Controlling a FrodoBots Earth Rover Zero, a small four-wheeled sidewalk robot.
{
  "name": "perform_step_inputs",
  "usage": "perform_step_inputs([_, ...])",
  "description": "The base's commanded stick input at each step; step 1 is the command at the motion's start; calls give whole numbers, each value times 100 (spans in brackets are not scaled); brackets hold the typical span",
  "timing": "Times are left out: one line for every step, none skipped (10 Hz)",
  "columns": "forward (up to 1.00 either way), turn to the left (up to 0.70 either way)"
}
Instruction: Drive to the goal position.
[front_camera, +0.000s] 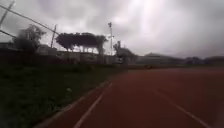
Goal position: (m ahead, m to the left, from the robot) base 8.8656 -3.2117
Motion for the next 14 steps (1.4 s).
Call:
perform_step_inputs([70,-6])
perform_step_inputs([70,-1])
perform_step_inputs([70,0])
perform_step_inputs([70,-4])
perform_step_inputs([70,-22])
perform_step_inputs([70,-28])
perform_step_inputs([70,-28])
perform_step_inputs([70,-27])
perform_step_inputs([70,-19])
perform_step_inputs([70,-3])
perform_step_inputs([70,0])
perform_step_inputs([70,0])
perform_step_inputs([70,0])
perform_step_inputs([70,0])
